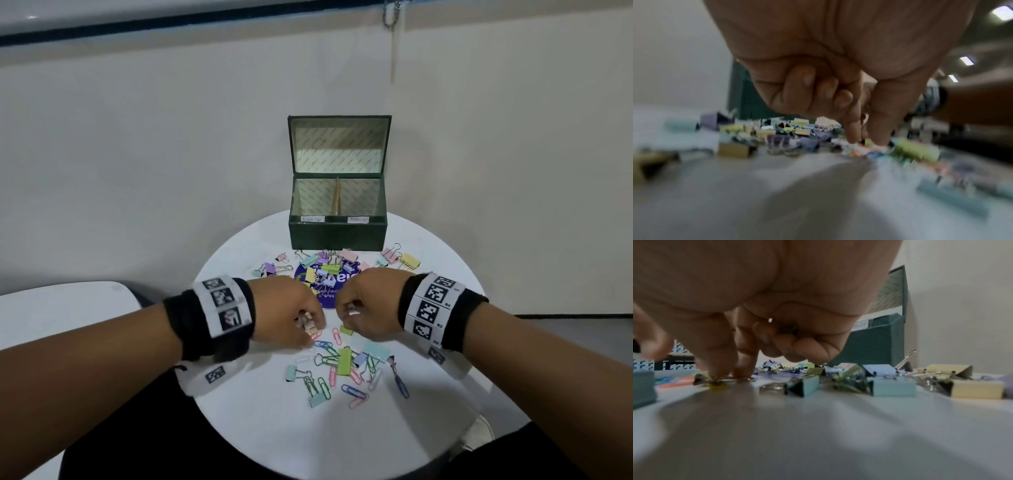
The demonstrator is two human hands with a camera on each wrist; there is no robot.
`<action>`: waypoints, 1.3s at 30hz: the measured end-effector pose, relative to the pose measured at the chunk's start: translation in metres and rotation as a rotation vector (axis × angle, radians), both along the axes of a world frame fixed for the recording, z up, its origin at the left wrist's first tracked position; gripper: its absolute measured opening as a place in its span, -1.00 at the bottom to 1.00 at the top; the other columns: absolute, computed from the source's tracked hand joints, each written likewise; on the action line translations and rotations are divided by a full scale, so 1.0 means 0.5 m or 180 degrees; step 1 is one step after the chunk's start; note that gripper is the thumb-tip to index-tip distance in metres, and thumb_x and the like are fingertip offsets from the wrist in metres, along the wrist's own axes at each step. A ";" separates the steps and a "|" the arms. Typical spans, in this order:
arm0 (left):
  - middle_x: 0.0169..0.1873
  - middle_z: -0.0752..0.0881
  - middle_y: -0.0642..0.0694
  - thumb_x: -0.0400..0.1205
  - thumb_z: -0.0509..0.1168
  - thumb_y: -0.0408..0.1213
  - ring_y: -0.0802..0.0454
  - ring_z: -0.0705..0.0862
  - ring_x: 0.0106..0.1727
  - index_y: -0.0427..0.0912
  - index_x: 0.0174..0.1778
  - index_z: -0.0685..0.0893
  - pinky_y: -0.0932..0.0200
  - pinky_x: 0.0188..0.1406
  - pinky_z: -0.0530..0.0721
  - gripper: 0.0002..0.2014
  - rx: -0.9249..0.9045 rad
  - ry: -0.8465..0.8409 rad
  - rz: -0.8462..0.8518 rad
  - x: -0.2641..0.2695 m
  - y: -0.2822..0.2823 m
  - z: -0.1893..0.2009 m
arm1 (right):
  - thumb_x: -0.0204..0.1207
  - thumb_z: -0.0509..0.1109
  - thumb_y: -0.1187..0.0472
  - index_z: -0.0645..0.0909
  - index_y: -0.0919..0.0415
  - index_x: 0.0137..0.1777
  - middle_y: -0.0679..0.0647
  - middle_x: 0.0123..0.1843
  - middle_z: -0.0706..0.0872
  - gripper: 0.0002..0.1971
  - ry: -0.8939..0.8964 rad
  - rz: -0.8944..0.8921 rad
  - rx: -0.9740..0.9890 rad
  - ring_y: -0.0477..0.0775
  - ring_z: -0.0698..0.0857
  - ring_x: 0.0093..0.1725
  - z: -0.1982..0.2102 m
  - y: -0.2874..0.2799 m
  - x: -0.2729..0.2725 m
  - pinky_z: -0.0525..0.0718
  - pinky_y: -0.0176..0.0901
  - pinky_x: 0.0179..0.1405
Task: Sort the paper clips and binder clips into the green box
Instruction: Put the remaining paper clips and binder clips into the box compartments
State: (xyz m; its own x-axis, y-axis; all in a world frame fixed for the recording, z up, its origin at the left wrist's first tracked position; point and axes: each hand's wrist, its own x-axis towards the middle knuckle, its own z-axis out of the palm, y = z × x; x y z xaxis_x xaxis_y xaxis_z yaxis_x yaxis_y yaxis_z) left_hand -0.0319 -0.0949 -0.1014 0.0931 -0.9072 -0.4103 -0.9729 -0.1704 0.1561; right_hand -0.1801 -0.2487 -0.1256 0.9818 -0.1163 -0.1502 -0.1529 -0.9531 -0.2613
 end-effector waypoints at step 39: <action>-0.10 0.78 -0.18 0.64 0.38 -0.38 0.03 0.74 -0.25 -0.14 -0.12 0.72 0.13 -0.20 0.78 -0.93 -0.1506 0.1773 0.1877 0.075 -0.320 0.108 | 0.36 0.17 0.19 0.40 0.07 -0.29 0.01 -0.37 0.60 -0.96 -0.0278 -0.0475 0.0009 0.05 0.47 -0.41 -0.006 -0.004 0.004 0.60 -0.08 -0.39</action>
